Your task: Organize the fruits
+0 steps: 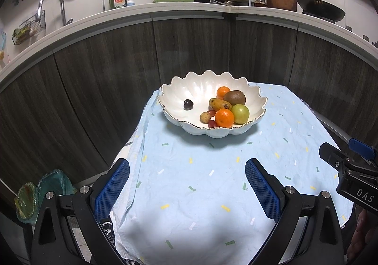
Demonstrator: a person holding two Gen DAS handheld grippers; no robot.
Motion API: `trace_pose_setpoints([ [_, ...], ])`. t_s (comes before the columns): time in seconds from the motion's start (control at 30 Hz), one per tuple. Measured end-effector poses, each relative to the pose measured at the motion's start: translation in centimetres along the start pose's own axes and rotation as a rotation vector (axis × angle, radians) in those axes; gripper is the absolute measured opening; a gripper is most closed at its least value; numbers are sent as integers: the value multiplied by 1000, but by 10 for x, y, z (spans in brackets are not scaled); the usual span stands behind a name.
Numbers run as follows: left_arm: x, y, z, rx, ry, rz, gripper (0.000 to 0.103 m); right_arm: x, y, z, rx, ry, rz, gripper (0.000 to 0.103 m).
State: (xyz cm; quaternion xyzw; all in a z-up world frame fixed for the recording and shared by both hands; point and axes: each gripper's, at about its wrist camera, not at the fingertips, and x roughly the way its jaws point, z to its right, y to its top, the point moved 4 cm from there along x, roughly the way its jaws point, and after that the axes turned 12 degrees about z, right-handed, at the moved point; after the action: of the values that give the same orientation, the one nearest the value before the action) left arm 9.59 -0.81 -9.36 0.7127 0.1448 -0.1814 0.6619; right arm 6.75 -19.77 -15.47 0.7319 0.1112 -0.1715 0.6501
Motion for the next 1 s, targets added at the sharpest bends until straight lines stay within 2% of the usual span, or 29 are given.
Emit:
trace_pose_setpoints([
  [1.0, -1, 3, 1, -5, -1, 12, 100, -3, 5, -1, 4, -3, 15, 91],
])
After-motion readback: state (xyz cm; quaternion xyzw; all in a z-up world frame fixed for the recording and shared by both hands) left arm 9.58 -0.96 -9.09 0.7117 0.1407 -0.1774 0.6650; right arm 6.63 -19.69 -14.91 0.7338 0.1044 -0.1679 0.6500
